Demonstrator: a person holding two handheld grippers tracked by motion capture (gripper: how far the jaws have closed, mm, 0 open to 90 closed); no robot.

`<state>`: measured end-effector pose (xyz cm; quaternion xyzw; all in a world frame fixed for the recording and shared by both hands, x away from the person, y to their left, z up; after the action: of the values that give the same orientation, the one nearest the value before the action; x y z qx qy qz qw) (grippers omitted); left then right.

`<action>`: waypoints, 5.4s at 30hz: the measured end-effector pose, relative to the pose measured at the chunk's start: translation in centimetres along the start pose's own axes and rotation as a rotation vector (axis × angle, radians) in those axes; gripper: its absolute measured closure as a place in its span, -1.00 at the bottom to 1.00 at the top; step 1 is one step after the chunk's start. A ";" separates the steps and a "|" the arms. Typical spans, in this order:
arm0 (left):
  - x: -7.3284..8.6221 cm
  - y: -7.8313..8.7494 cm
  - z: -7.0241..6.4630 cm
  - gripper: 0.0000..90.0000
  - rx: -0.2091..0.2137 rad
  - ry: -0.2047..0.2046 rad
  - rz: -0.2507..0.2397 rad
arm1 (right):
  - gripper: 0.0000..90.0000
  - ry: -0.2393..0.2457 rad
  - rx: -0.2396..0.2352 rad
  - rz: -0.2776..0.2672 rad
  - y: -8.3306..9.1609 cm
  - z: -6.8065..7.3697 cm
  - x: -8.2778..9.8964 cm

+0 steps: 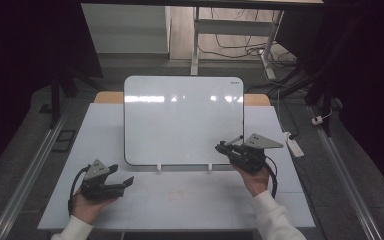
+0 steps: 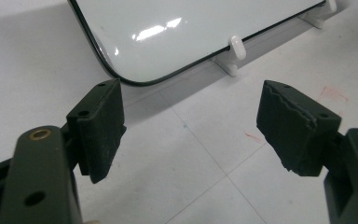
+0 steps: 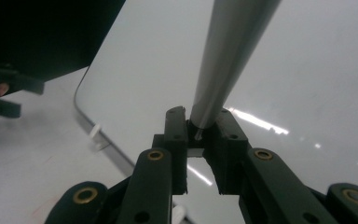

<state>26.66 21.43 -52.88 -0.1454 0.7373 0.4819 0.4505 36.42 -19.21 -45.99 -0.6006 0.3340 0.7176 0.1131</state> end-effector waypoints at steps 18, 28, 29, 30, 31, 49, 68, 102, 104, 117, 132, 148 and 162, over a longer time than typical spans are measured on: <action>-0.5 0.4 -0.5 -0.45 -0.003 -0.018 -0.047 | 0.72 -0.003 -0.156 0.113 -0.8 4.3 2.6; -3.6 0.1 -4.2 -0.29 0.076 -0.108 -0.126 | 0.72 -0.011 -0.221 0.121 -2.1 6.2 3.2; -4.1 -0.1 -4.8 -0.28 0.095 -0.124 -0.128 | 0.72 -0.015 -0.226 0.124 -2.2 6.4 3.2; -4.7 -0.4 -5.5 -0.28 0.110 -0.142 -0.128 | 0.72 -0.017 -0.231 0.124 -2.3 6.6 3.2; -5.2 -0.7 -6.1 -0.27 0.127 -0.160 -0.127 | 0.72 -0.023 -0.236 0.125 -2.5 6.8 3.3; -10.2 -4.5 -13.6 0.02 0.319 -0.333 -0.110 | 0.72 -0.072 -0.277 0.123 -3.9 8.4 3.6; -10.5 -6.2 -15.0 0.77 0.286 -0.400 -0.090 | 0.72 -0.140 -0.305 0.095 -4.1 8.7 3.8; -10.3 -2.4 -0.1 0.81 -0.080 -0.067 0.135 | 0.35 -0.159 -0.132 0.021 1.8 5.1 4.7; -10.6 -2.9 0.3 0.81 -0.087 -0.067 0.177 | 0.35 -0.157 -0.123 0.021 2.1 5.0 4.8; -11.3 -5.6 1.3 0.81 -0.171 -0.088 0.224 | 0.35 -0.150 -0.116 0.029 2.6 5.1 5.2; -11.3 -6.9 1.2 0.80 -0.169 -0.102 0.233 | 0.34 -0.156 -0.118 0.035 2.7 4.9 5.5; -11.2 -6.9 1.2 0.74 -0.162 -0.118 0.222 | 0.34 -0.157 -0.125 0.035 2.8 4.9 5.6; -11.3 -4.5 -0.6 0.16 -0.081 -0.154 0.135 | 0.30 -0.160 -0.130 0.035 2.9 4.6 5.8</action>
<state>35.50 16.23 -46.34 -0.0759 0.6886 0.5504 0.4660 29.67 -19.96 -50.17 -0.5413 0.2871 0.7854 0.0876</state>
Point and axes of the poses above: each handheld gripper's, and its own axes: y roughly backward along the jaws, x roughly out of its underside, z roughly to its left, the point moved 3 cm from there along -y, roughly forward along the jaws, and after that the axes turned 1 degree about y, right-handed, at the moved point
